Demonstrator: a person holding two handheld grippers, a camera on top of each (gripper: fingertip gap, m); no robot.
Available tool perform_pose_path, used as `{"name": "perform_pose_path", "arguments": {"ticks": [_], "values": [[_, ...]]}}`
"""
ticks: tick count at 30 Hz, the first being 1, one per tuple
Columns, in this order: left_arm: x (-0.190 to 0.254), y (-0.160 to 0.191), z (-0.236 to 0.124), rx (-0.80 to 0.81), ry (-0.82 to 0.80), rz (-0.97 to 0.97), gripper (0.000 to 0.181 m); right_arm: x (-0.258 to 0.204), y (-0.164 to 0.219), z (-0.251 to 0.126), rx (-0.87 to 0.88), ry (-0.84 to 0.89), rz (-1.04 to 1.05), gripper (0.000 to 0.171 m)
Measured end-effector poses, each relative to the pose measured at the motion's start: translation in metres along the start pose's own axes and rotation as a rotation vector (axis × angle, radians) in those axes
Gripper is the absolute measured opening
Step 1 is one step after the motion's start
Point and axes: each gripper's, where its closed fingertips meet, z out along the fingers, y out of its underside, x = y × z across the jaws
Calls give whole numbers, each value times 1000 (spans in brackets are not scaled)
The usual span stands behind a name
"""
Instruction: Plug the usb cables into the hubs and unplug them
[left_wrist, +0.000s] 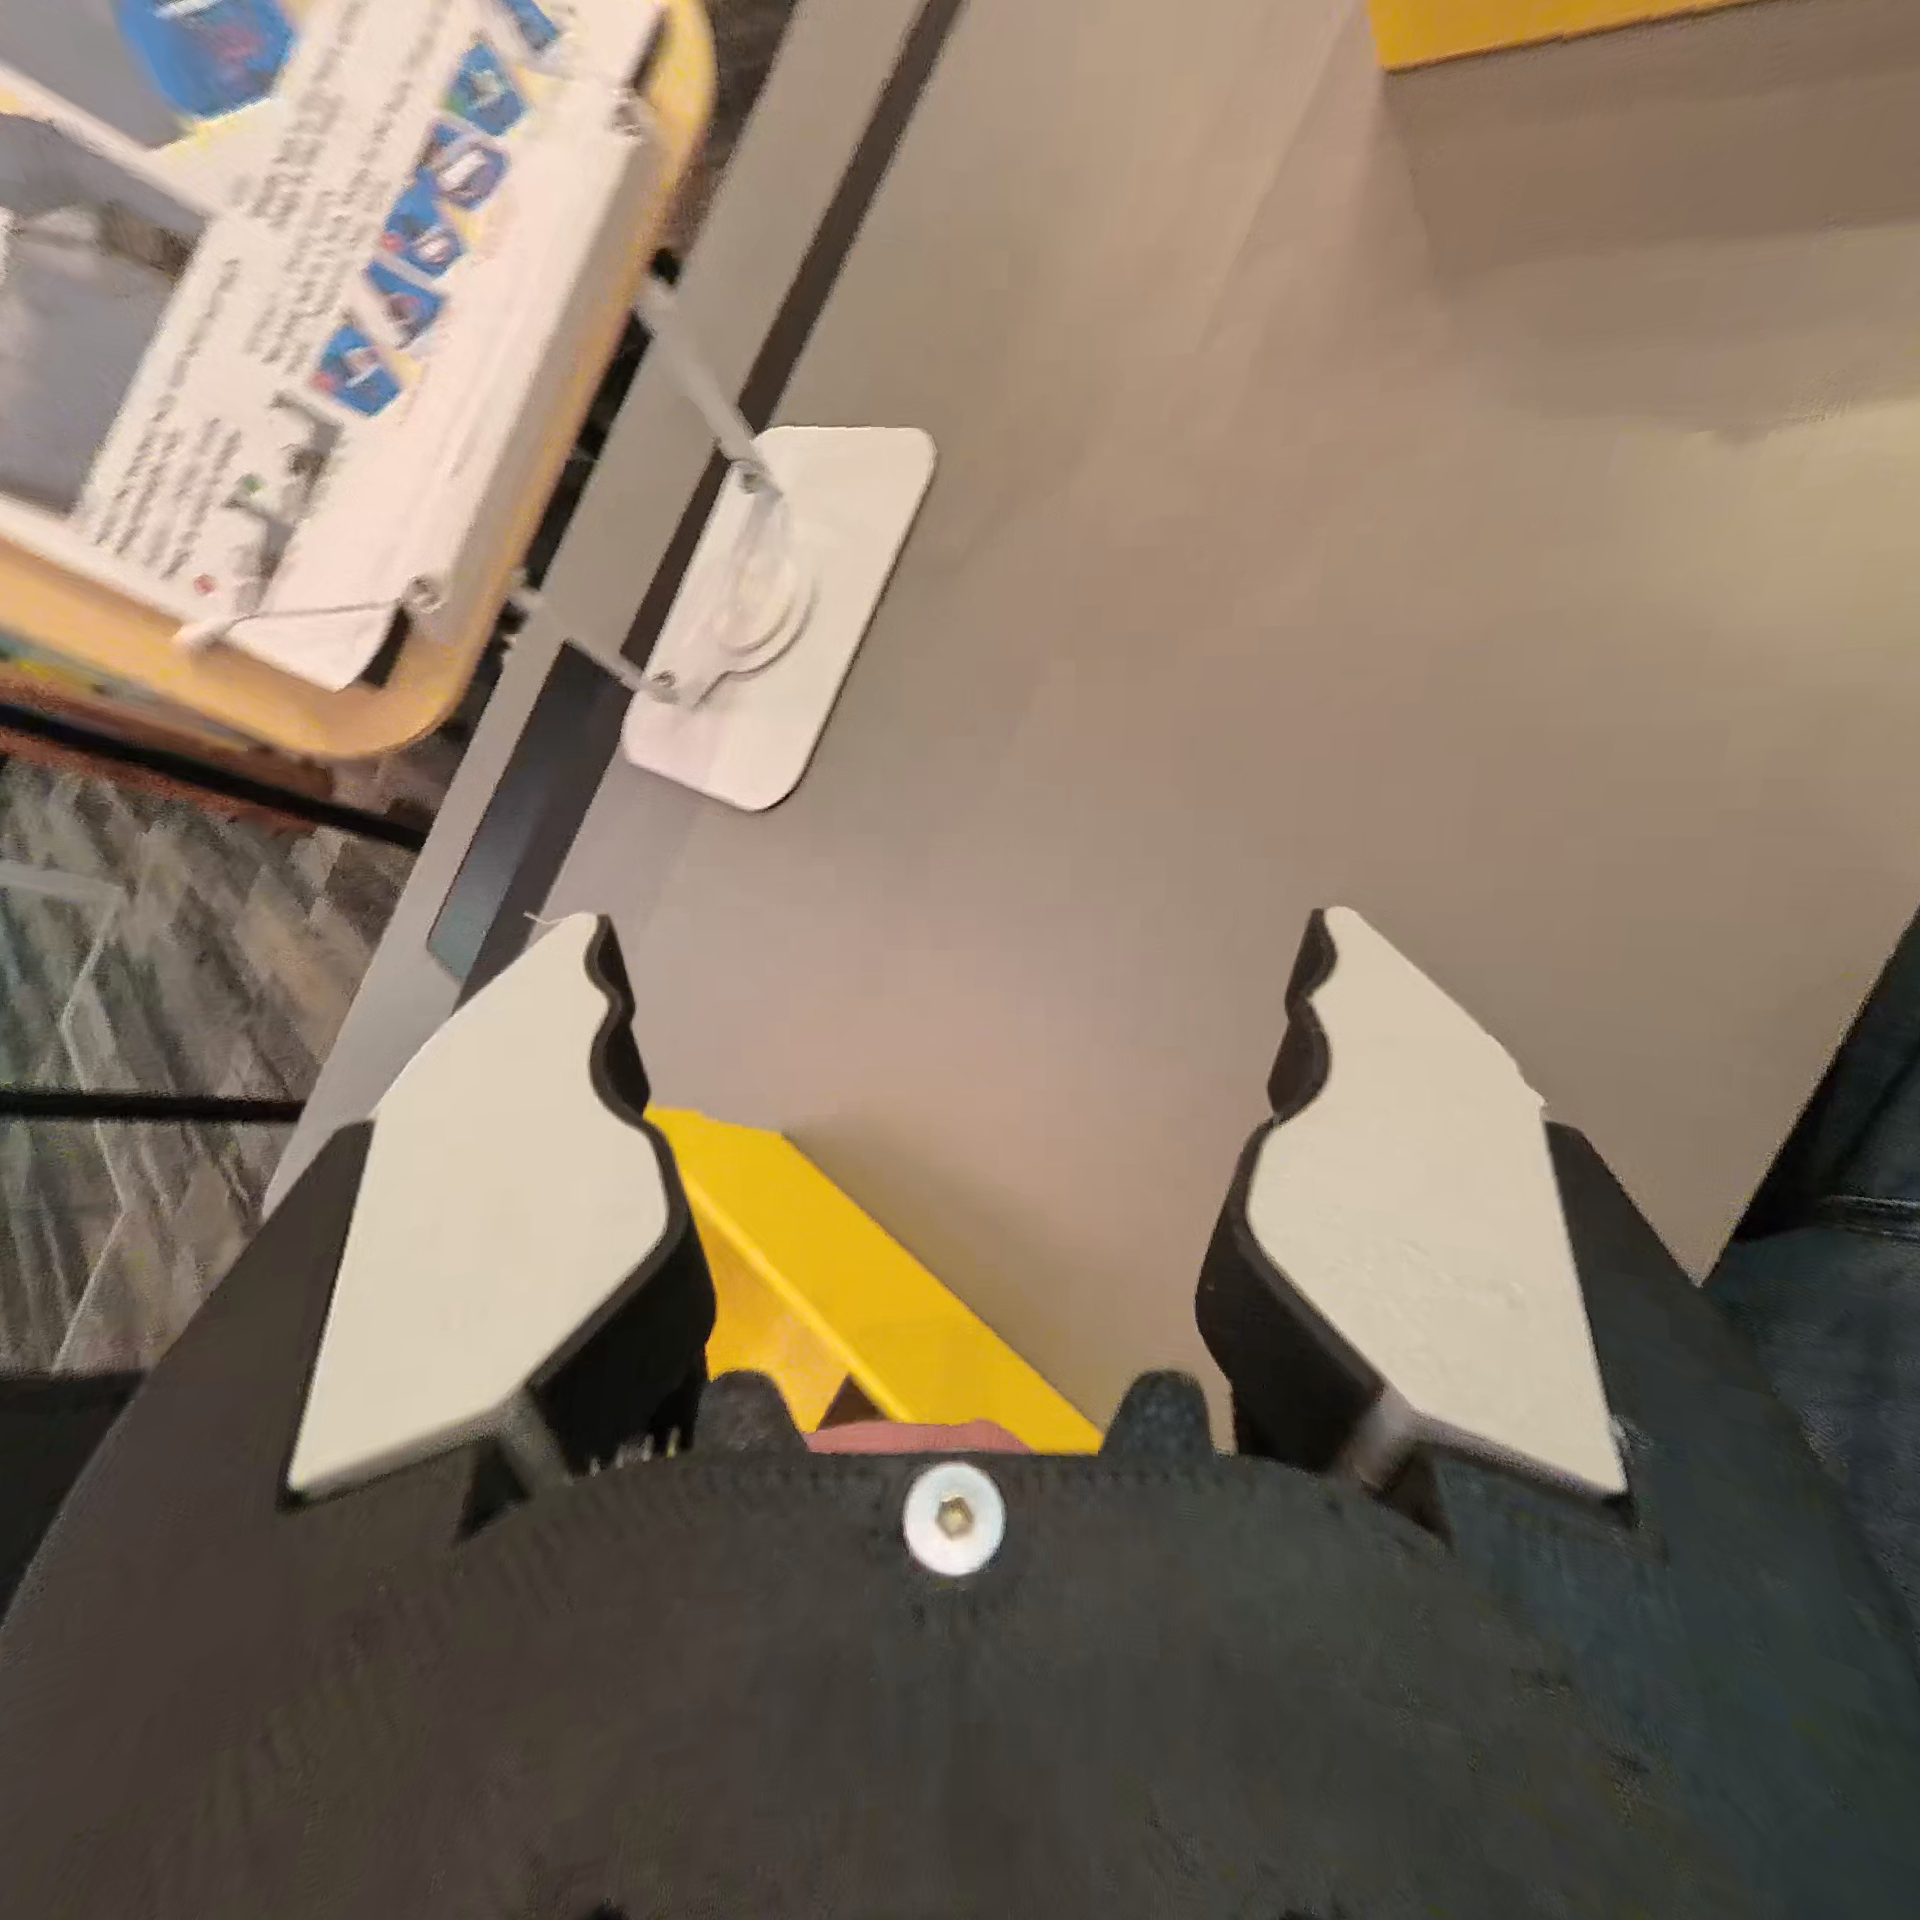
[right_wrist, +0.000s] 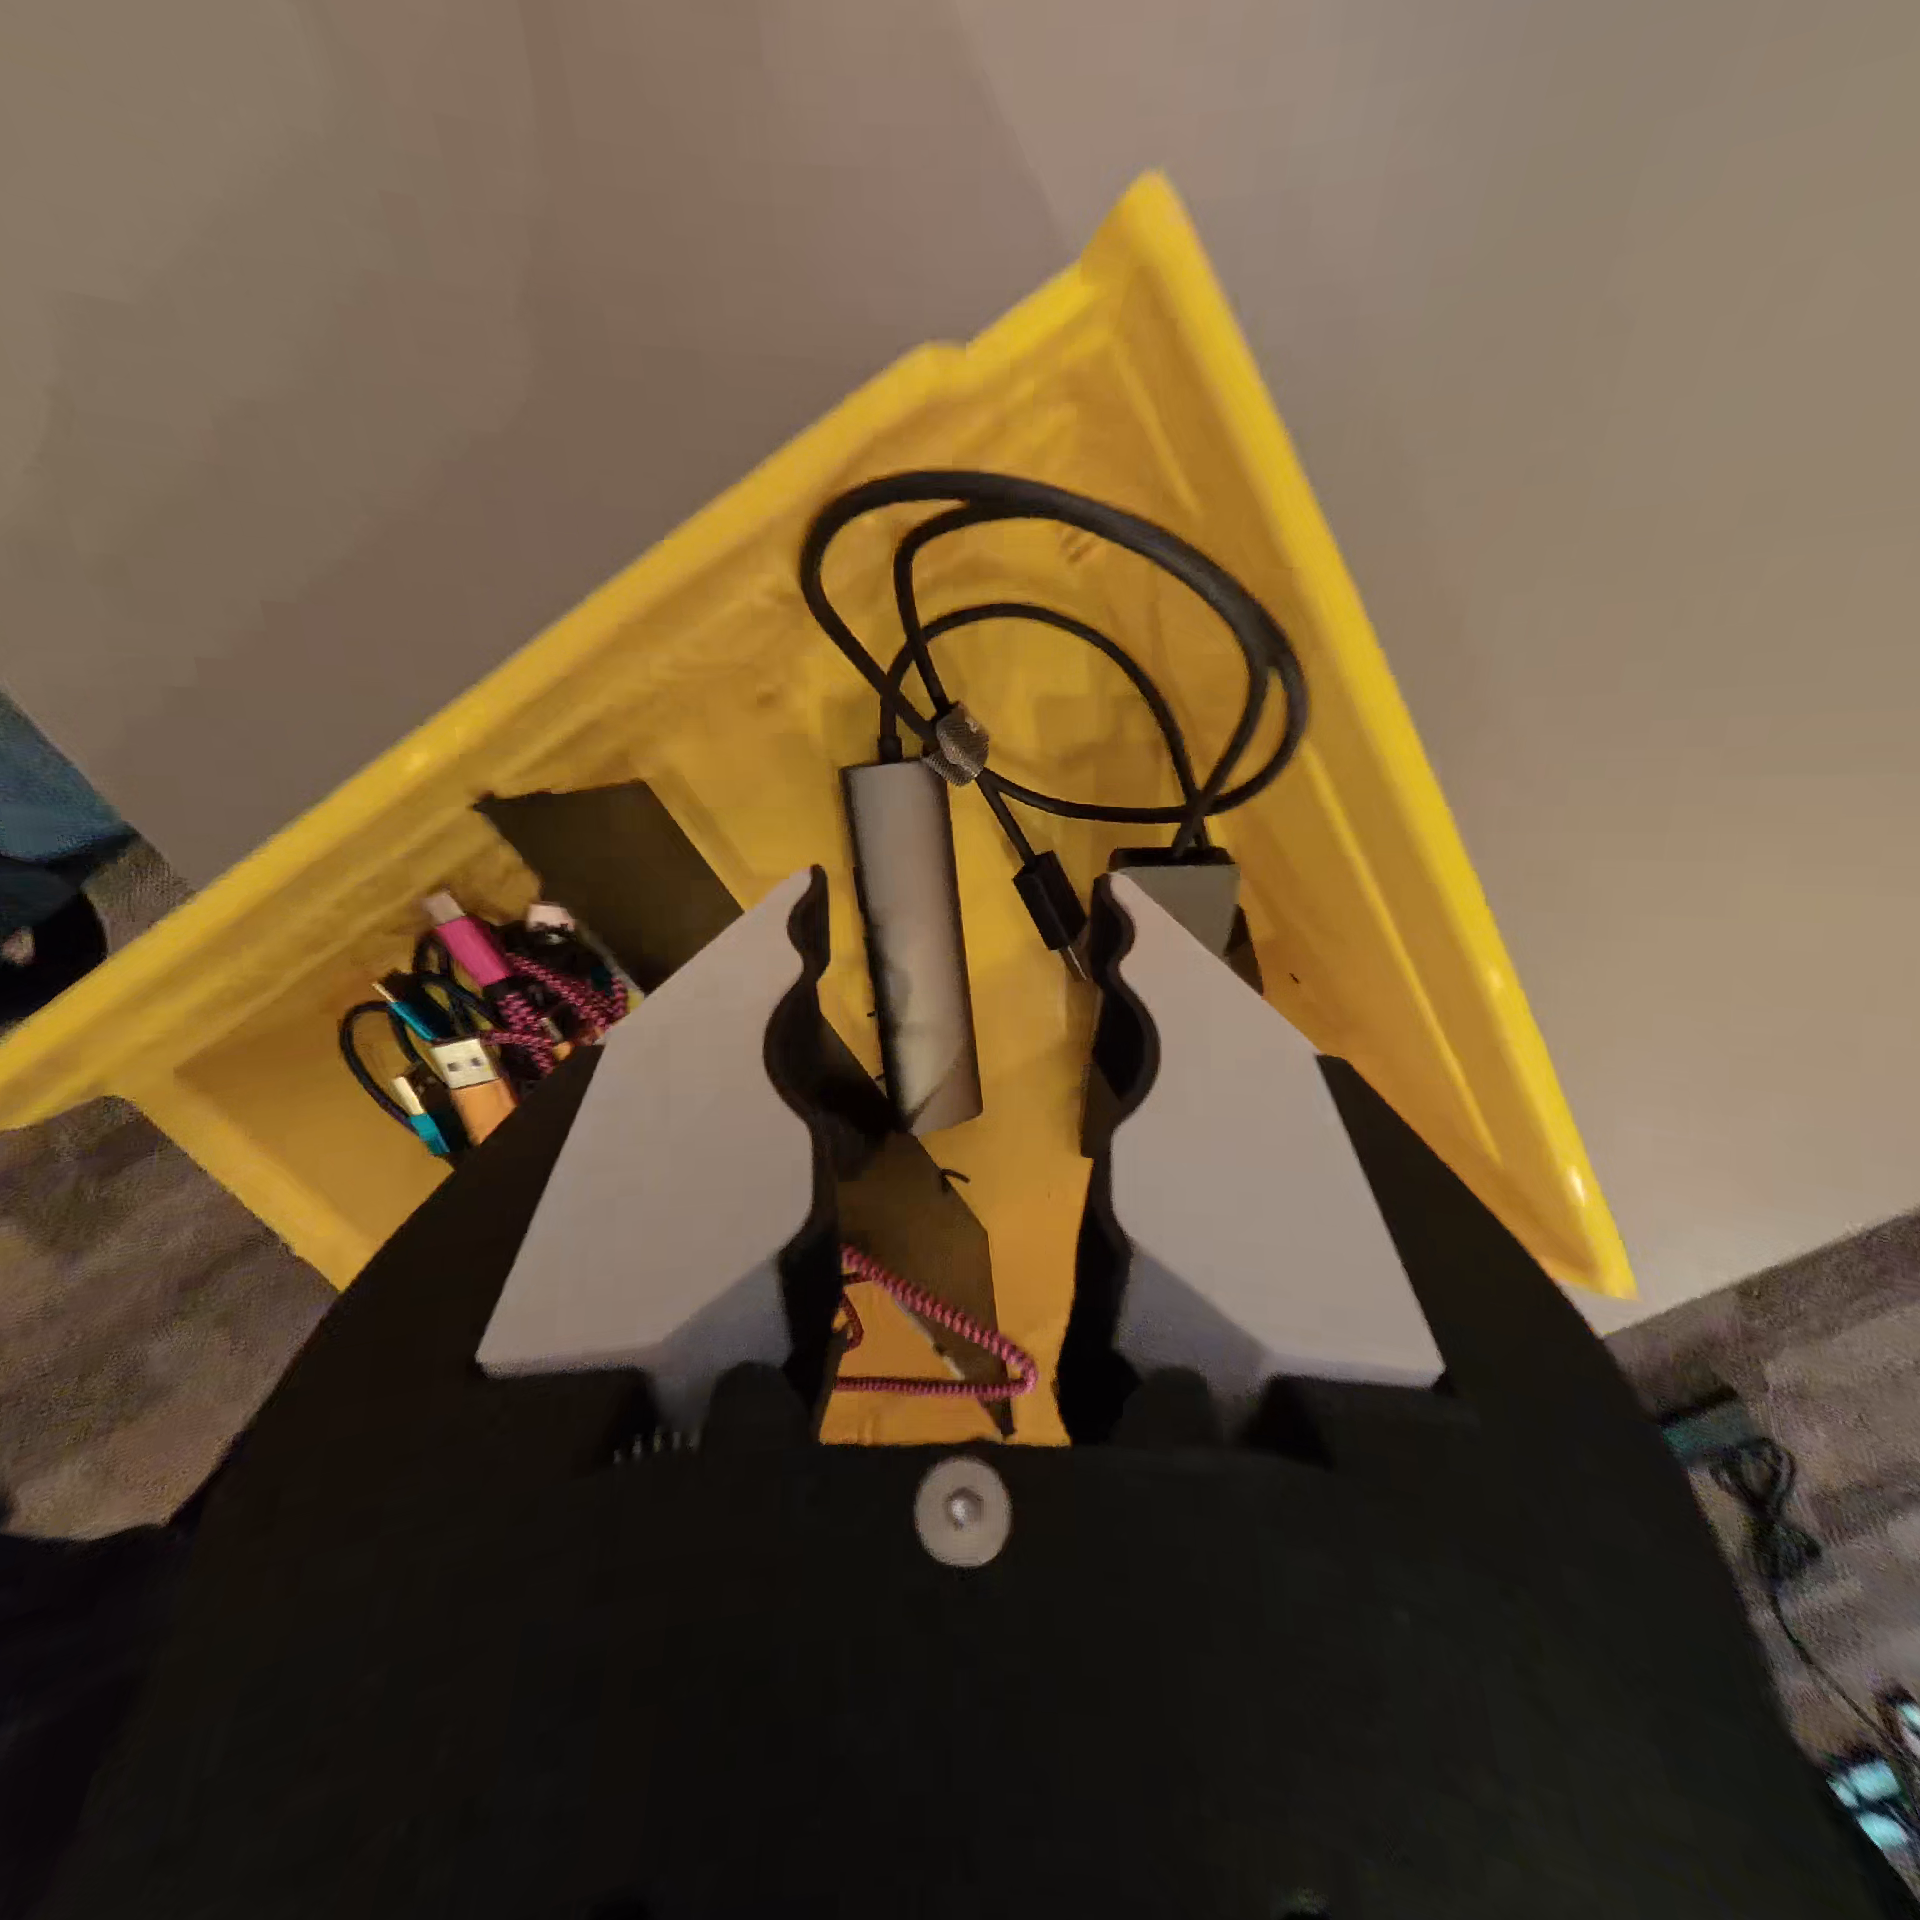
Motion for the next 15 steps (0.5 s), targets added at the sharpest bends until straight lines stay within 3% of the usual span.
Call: {"name": "perform_pose_path", "arguments": {"ticks": [3, 6, 11, 15], "values": [[-41, 32, -23, -72, -136, -70, 118, 15, 0, -45, 179, 138, 75, 56], [-81, 117, -48, -320, -261, -143, 127, 37, 42, -68, 250, 294, 226, 63], [-111, 255, -95, -523, -326, -445, 132, 40, 128, -43, 277, 332, 445, 68], [-102, 319, -109, -543, -269, -730, 132, 19, 145, -28, 331, 267, 450, 64]]}}
